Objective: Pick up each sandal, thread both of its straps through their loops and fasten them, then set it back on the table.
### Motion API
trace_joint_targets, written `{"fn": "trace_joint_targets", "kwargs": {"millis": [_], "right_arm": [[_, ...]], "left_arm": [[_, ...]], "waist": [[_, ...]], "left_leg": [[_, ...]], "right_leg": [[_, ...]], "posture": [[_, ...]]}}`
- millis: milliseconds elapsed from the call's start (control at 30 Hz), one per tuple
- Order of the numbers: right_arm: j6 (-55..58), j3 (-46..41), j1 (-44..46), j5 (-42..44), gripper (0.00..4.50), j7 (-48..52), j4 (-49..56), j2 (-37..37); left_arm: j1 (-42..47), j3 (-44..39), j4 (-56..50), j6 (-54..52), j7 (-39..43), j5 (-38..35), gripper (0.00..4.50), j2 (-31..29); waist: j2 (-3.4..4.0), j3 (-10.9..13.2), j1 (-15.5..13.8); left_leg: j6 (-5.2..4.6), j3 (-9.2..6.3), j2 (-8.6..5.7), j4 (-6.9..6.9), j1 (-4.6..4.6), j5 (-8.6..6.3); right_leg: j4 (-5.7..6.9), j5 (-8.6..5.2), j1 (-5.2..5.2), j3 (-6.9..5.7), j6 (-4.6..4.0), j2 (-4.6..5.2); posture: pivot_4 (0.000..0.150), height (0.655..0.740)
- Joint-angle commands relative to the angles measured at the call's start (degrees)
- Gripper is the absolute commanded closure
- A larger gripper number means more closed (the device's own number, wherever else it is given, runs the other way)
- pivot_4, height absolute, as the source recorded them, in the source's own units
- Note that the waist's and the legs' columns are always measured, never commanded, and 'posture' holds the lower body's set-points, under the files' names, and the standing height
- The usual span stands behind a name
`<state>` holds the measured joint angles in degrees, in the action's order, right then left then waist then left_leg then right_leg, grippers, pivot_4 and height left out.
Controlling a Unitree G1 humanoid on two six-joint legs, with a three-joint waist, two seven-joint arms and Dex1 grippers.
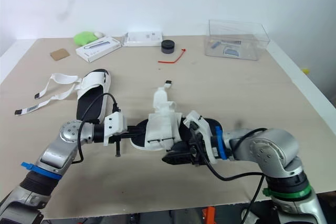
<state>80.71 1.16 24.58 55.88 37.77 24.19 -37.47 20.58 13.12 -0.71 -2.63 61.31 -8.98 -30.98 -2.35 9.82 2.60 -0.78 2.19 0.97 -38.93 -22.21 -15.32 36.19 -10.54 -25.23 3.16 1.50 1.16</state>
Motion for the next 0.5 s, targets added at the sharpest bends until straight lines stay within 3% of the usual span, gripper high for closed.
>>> {"fn": "trace_joint_targets", "kwargs": {"millis": [33,167,500], "right_arm": [[-0.73,-1.71,3.63,0.18,1.33,-1.73,-0.91,1.57],[-1.53,-0.29,4.71,-0.89,1.33,-0.86,-1.50,0.35],[-7.02,4.20,2.47,-5.12,1.33,7.80,-0.56,-10.43]], "left_arm": [[-0.28,0.64,-0.28,0.15,0.00,0.71,4.50,-0.31],[0.39,0.09,1.34,1.23,-2.14,2.24,4.50,0.08],[1.31,0.03,3.86,3.45,-4.05,4.03,4.50,0.41]], "waist": [[0.00,0.00,-0.04],[0.00,0.00,-0.07],[0.00,0.00,-0.12]], "left_leg": [[-0.05,0.00,0.00,0.00,-0.01,0.03],[-0.07,-0.03,0.01,0.00,-0.02,0.04],[-0.09,-0.02,-0.06,-0.01,-0.03,0.05]], "right_leg": [[0.00,0.02,-0.01,0.00,0.00,0.00],[0.00,0.02,0.00,-0.03,-0.02,-0.01],[-0.02,0.04,0.01,-0.03,0.03,0.07]], "posture": [[0.150,0.7400],[0.150,0.7400],[0.150,0.7400]]}}
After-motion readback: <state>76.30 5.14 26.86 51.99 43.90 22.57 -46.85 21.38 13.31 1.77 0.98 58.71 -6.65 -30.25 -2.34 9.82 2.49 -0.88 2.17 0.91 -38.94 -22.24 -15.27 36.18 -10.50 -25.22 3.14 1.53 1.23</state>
